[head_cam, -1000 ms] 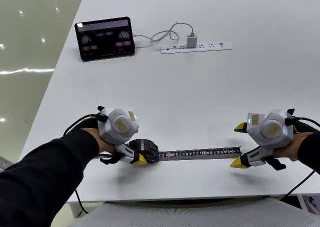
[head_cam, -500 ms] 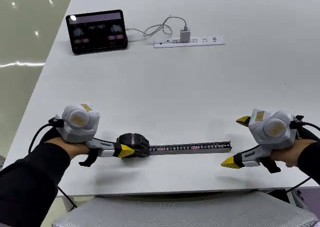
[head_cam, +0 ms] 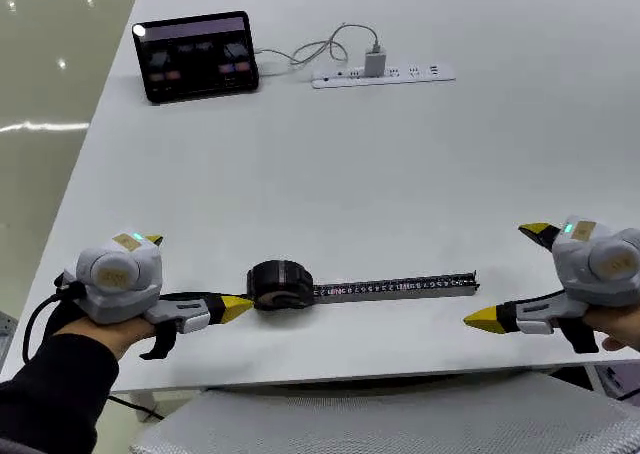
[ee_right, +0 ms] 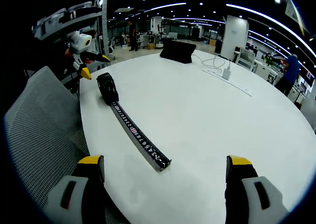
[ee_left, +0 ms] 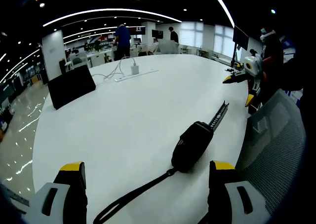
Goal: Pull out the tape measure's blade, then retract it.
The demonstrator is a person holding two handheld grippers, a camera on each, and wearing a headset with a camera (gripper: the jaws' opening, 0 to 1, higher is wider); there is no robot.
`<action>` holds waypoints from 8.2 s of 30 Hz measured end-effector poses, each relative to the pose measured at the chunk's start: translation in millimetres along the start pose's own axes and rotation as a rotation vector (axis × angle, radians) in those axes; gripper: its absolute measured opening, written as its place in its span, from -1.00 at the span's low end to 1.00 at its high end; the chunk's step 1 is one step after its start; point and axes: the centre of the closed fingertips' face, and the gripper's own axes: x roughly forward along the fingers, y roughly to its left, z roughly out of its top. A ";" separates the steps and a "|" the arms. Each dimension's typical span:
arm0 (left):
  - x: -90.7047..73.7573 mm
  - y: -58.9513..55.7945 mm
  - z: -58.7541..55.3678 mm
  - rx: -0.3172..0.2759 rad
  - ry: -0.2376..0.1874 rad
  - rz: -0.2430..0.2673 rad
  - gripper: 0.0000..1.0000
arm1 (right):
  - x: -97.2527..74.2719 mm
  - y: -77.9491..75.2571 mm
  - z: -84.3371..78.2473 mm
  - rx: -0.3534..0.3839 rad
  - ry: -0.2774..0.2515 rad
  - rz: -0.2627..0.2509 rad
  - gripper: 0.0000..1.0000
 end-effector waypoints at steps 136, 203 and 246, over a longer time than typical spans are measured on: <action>68.7 -74.8 2.2 -0.462 0.121 0.228 0.18 | 55.3 8.1 -41.9 -0.394 0.412 0.316 -0.77; 70.8 -75.1 2.1 -0.431 0.121 0.216 0.16 | 72.8 25.5 -24.9 -0.398 0.465 0.351 -0.81; 71.6 -74.5 2.5 -0.414 0.120 0.208 0.16 | 89.2 41.3 -13.8 -0.391 0.494 0.375 -0.80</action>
